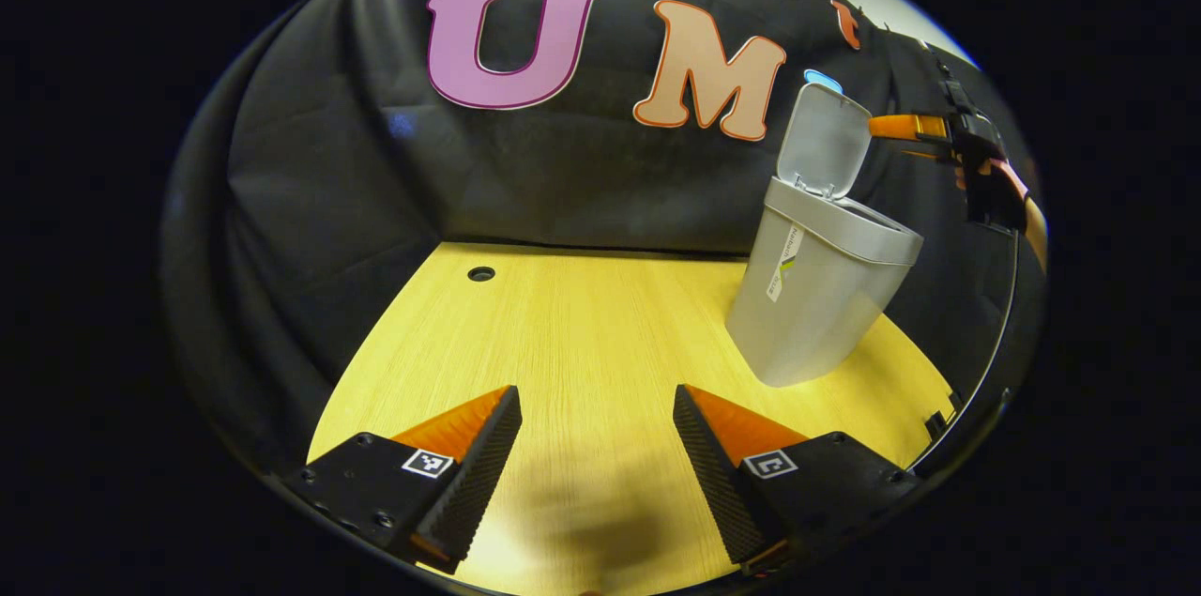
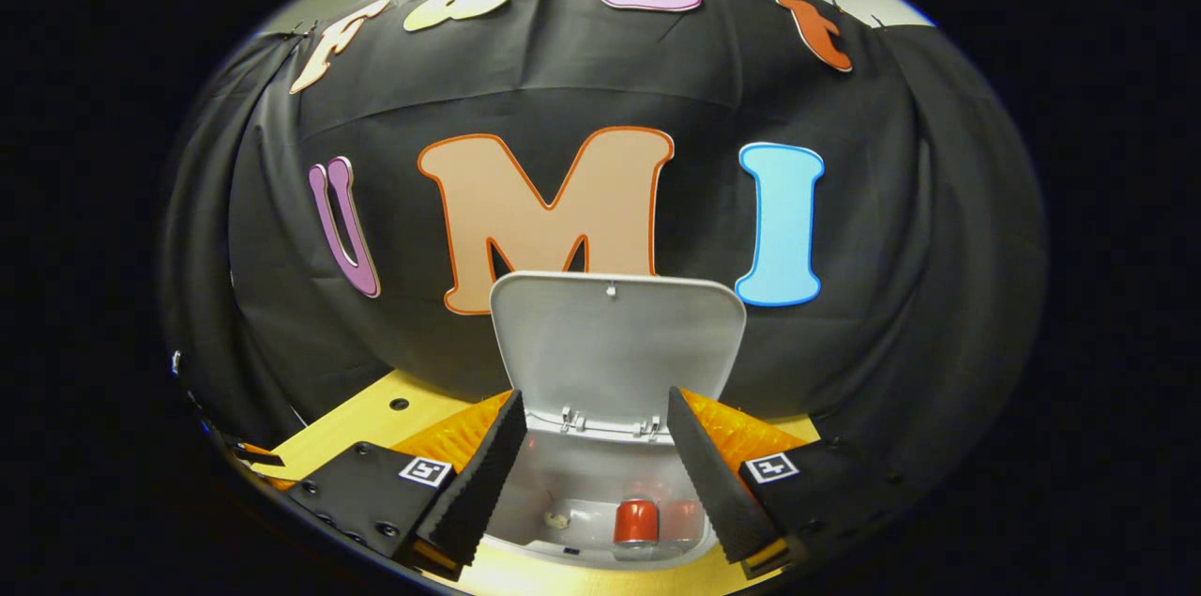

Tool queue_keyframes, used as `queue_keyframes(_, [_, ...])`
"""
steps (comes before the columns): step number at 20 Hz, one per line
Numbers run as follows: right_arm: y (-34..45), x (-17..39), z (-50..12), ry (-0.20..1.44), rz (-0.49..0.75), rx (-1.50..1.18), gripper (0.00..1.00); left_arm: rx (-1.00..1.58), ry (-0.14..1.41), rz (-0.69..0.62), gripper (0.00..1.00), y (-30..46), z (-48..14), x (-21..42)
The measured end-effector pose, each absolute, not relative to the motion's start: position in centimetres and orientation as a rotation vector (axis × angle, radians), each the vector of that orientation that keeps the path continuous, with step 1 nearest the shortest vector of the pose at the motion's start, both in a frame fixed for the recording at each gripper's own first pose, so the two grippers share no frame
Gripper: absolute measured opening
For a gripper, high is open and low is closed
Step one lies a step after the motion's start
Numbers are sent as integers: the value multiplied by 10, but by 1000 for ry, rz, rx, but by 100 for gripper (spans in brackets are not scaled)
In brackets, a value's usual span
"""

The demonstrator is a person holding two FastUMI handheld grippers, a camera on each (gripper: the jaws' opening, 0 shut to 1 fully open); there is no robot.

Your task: Press the lid of the desktop garbage bin to open it, pick up the crumpled paper on the desktop and throw it into the bin, then pick up the pop can on the desktop and drop it into the bin, and finally close the garbage bin lid.

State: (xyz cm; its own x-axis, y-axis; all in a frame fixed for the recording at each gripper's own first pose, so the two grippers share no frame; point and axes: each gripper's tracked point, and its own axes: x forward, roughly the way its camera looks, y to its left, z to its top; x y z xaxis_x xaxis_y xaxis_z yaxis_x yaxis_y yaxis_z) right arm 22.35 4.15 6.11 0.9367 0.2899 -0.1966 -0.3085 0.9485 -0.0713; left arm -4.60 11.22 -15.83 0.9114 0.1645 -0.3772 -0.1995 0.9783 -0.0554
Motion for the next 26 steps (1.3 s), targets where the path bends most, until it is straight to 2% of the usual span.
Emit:
queue_keyframes(2, [46, 228, 75, 165, 309, -94, 99, -96, 377, 191, 96, 113, -158, -48])
queue_keyframes(4, [50, 234, 88, 147, 310, -80, 97, -97, 374, 196, 96, 114, -157, -50])
queue_keyframes(16, [67, 277, 147, 52, 284, -45, 97, -112, 391, 206, 96, 122, -164, -61])
queue_keyframes(18, [69, 289, 148, 51, 274, -25, 99, -112, 393, 207, 96, 124, -165, -61])
queue_keyframes(22, [65, 307, 135, 73, 241, -32, 95, -106, 393, 208, 96, 125, -165, -61])
queue_keyframes(24, [63, 310, 129, 86, 230, -50, 99, -99, 394, 205, 96, 125, -164, -60])
queue_keyframes(26, [63, 311, 129, 82, 230, -45, 98, -92, 398, 200, 96, 125, -164, -60])
